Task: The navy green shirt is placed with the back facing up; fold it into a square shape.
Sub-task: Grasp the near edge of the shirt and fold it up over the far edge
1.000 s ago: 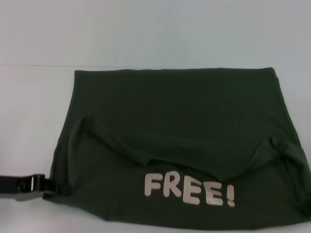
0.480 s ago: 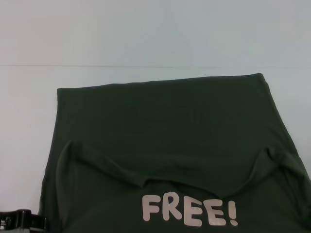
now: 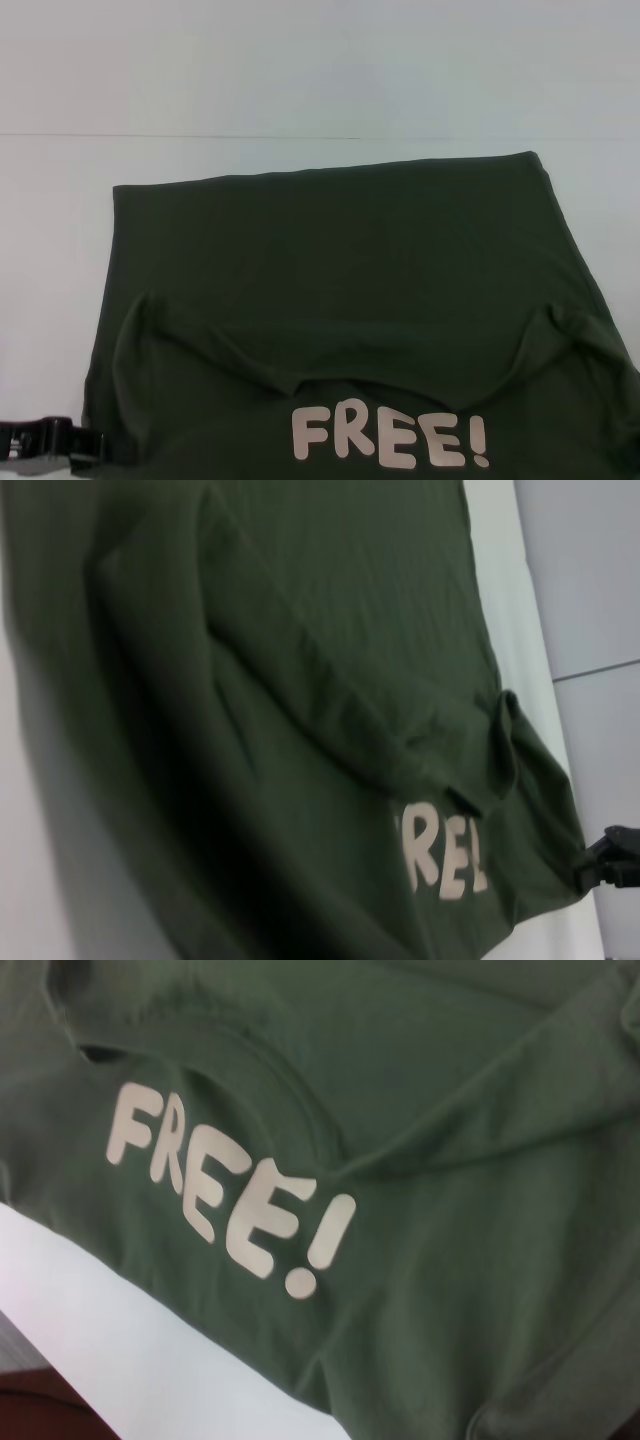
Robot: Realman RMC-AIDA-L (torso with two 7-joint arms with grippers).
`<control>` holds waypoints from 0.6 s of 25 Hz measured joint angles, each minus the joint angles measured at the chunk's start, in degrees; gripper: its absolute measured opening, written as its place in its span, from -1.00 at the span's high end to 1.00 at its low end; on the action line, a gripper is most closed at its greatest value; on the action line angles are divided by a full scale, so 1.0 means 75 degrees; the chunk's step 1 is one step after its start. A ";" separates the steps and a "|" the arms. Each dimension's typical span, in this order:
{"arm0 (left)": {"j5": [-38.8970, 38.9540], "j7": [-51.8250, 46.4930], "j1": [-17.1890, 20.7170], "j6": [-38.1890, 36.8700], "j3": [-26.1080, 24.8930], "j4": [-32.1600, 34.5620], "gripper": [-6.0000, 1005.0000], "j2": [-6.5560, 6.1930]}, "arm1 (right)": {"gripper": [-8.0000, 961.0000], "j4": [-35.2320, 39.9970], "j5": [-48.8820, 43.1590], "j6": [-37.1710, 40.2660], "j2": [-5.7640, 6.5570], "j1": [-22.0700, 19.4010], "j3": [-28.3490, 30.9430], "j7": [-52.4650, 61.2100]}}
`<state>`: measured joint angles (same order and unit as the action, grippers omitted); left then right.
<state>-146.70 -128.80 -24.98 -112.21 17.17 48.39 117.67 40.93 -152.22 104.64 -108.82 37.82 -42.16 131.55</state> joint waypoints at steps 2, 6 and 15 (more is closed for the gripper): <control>0.0012 -0.0006 -0.0124 0.0050 -0.0119 -0.0107 0.95 -0.0037 | 0.89 -0.0041 0.0003 0.0003 -0.0006 -0.0009 0.0265 -0.0010; 0.0093 -0.0031 -0.0378 0.0134 -0.0398 -0.0237 0.96 -0.0145 | 0.89 -0.0209 0.0110 0.0035 0.0059 -0.0017 0.1099 -0.0094; 0.0671 -0.0224 -0.0942 0.1173 -0.0728 -0.0729 0.96 -0.0433 | 0.89 -0.0892 0.1442 -0.0614 0.0458 -0.0051 0.2802 0.0057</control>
<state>-141.66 -130.48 -32.04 -103.41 11.72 42.93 114.43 34.24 -141.40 100.04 -105.39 37.44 -21.14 131.98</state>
